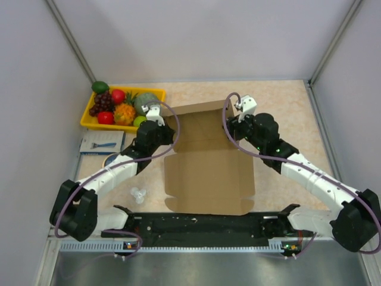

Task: Fold the paper box

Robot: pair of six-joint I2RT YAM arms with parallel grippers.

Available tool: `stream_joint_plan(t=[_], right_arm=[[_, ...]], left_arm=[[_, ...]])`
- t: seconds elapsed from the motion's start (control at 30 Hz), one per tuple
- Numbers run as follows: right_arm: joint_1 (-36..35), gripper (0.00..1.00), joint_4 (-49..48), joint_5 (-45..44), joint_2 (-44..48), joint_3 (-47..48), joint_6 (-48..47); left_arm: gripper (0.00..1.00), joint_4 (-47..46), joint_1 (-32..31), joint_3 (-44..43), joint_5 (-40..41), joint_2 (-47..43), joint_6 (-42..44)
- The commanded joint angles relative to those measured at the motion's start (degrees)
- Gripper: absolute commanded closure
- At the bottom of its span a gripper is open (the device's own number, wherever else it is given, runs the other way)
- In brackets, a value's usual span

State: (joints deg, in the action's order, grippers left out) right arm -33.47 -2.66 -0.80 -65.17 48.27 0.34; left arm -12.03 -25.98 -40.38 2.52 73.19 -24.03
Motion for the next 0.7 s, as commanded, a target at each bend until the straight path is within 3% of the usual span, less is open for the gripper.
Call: stream_joint_plan(t=[0.0,0.03,0.2,0.23,0.3,0.43,0.53,0.57,0.6,0.67], right_arm=[[-0.5,0.49,-7.7,-7.9,-1.4,0.5,-3.5],[-0.5,0.59,-8.0,-8.3,-1.6,0.4,-3.6],[-2.1,0.77,-13.6,-14.3,-3.1,-1.0,-3.9],[-2.8,0.89,-14.0,-16.4,-3.6,-0.8,-4.5],[-5.4,1.0,-15.6,-25.2,-5.0,-0.1,-6.7],[-9.5,1.0,-24.9,-42.9,-8.6,-2.6,-10.3],[-11.3,1.0,-29.1,-47.7,-12.1,-2.8,-13.8],[-11.1,1.0,-31.0,-48.1,-13.3,-3.2,-16.5],[-10.7,1.0,-26.3,-47.3,-14.4,-0.9,-15.4],[-10.5,0.99,-26.4,-40.4,-12.4,-2.1,-14.4]], left_arm=[[1.0,-1.1,-2.1,-0.7,5.7,-3.4,2.8],[1.0,-0.9,-3.0,-0.8,6.5,-3.8,2.9],[1.0,-0.6,-7.8,0.0,14.2,-5.9,1.4],[1.0,-0.6,-8.6,0.2,15.5,-6.2,1.4],[1.0,0.1,-11.0,0.2,20.8,-7.1,0.4],[1.0,0.0,-13.6,0.8,26.2,-9.0,-2.4],[1.0,0.9,-14.7,0.7,28.4,-9.6,-4.6],[1.0,1.0,-14.7,0.7,28.3,-9.6,-5.6],[1.0,1.0,-14.9,0.6,28.4,-9.6,-5.9],[1.0,1.7,-15.0,0.1,28.1,-8.9,-6.6]])
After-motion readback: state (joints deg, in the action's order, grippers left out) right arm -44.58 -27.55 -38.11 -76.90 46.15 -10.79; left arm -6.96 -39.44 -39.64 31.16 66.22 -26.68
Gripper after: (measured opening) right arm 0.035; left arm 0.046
